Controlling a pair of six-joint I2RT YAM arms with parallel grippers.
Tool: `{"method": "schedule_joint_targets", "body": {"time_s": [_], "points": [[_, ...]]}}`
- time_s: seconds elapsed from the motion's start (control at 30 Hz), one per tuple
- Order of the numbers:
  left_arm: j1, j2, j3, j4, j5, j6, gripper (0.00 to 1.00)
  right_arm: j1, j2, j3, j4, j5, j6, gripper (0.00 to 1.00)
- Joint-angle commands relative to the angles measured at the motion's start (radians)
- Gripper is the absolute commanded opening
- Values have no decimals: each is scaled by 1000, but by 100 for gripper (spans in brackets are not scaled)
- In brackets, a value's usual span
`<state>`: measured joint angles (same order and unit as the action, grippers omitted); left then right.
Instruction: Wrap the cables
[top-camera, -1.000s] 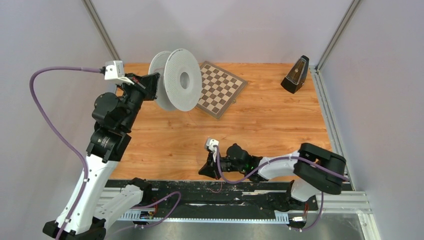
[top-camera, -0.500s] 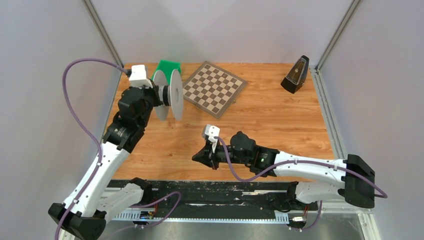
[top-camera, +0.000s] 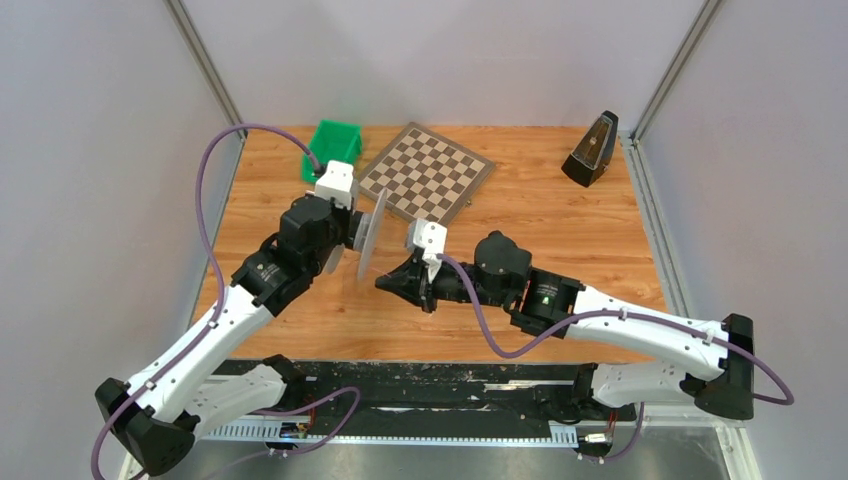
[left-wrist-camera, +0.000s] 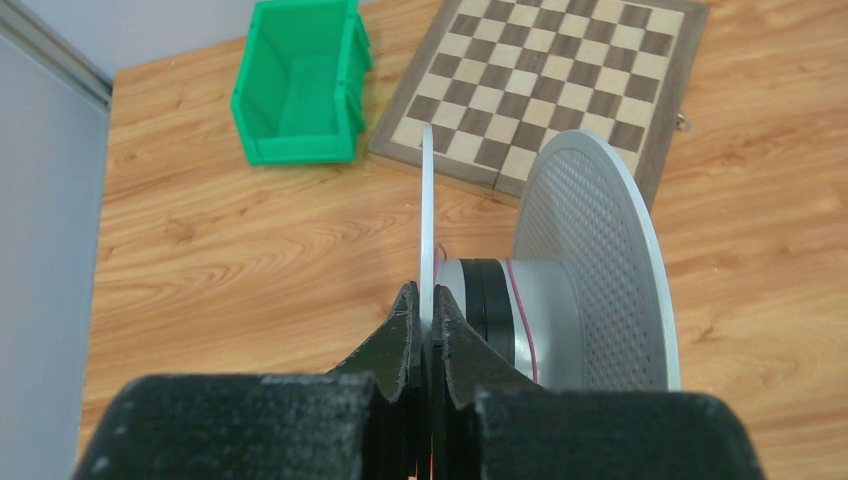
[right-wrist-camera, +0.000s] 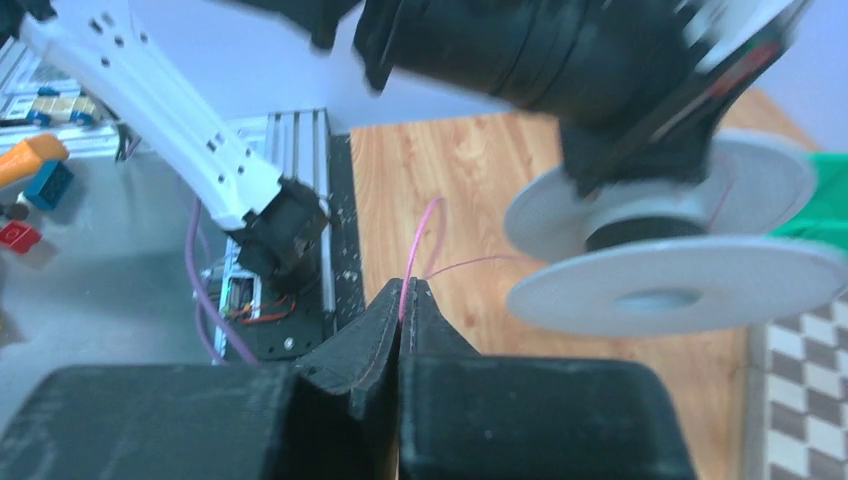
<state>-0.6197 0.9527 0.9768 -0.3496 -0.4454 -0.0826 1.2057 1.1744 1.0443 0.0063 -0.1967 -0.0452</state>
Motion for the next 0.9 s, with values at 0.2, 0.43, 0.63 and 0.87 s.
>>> {"method": "schedule_joint_targets", "body": {"time_s": [0.2, 0.43, 0.63, 0.87], "points": [[-64, -140, -63, 52, 212, 137, 0, -150, 40, 172, -2, 6, -83, 0], [-64, -219, -94, 7, 507, 222, 0, -280, 15, 124, 7, 40, -87, 0], [-64, -246, -69, -37, 729, 197, 0, -382, 15, 68, 9, 14, -93, 0], [-64, -257, -29, -55, 849, 147, 0, -464, -11, -28, 11, 25, -71, 0]]}}
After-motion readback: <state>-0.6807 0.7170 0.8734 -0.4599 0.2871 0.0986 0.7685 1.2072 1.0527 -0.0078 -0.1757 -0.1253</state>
